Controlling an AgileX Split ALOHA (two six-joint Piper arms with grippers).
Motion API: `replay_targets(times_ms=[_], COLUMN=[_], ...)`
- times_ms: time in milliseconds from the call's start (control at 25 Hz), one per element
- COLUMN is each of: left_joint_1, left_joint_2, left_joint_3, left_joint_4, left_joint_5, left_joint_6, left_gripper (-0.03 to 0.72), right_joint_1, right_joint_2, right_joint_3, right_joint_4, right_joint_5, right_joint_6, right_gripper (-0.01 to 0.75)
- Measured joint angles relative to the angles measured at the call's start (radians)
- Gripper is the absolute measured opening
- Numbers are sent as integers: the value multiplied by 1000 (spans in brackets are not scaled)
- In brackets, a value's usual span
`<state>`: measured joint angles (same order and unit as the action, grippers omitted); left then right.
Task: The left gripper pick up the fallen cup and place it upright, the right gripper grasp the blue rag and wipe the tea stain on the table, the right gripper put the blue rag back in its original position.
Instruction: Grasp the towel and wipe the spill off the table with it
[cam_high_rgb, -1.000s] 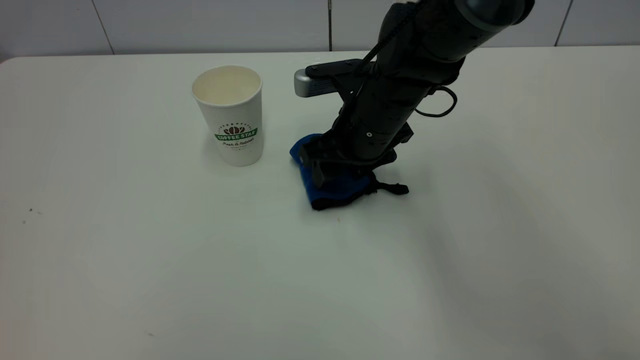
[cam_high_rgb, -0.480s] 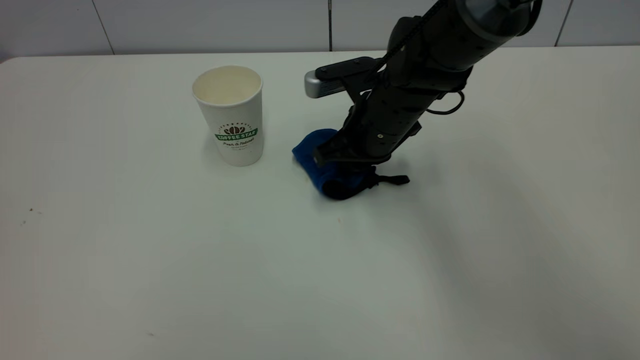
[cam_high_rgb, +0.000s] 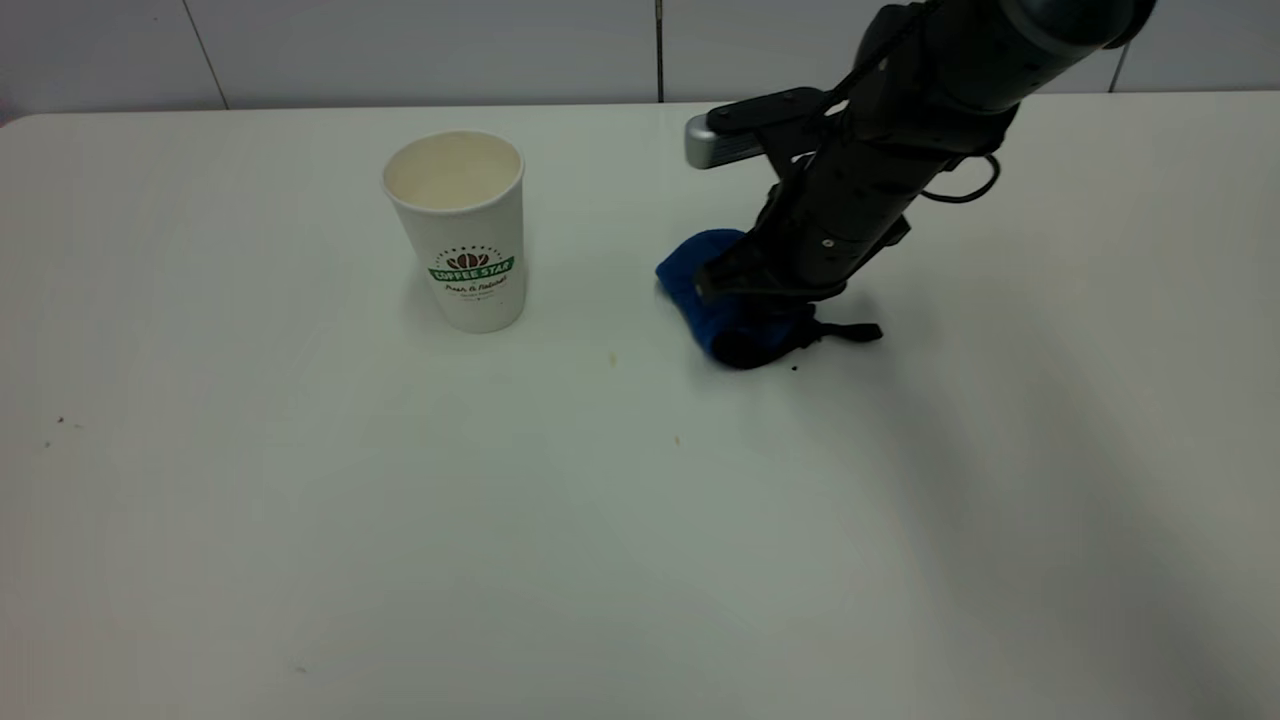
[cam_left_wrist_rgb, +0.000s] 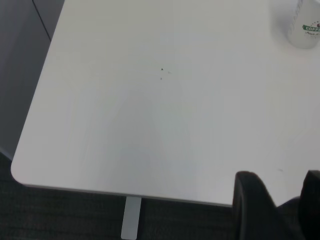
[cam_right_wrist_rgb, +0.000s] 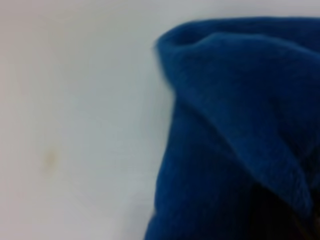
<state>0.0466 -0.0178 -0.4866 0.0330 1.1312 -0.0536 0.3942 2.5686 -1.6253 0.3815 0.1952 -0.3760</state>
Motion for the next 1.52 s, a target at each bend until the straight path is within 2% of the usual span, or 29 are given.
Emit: replay_targets(times_ms=[240, 400, 520, 1000, 1240, 1520], left_joint_1=[0, 0, 0, 0, 0, 0], left_joint_2=[0, 0, 0, 0, 0, 0], left_joint_3=[0, 0, 0, 0, 0, 0], left_joint_4=[0, 0, 0, 0, 0, 0], left_joint_5=[0, 0, 0, 0, 0, 0], left_joint_6=[0, 0, 0, 0, 0, 0], left_gripper=[265, 265, 265, 265, 265, 265], right_joint_1=[163, 163, 108, -204, -302, -405], right_joint_2=[8, 12, 12, 12, 7, -102], right_joint_3=[-46, -80, -86, -89, -89, -89], right_joint_4=[9, 14, 16, 19, 6, -96], right_joint_5=[62, 90, 118, 223, 273, 370], right_joint_6=[-1, 11, 22, 44, 45, 57], right_gripper=[46, 46, 46, 46, 46, 46])
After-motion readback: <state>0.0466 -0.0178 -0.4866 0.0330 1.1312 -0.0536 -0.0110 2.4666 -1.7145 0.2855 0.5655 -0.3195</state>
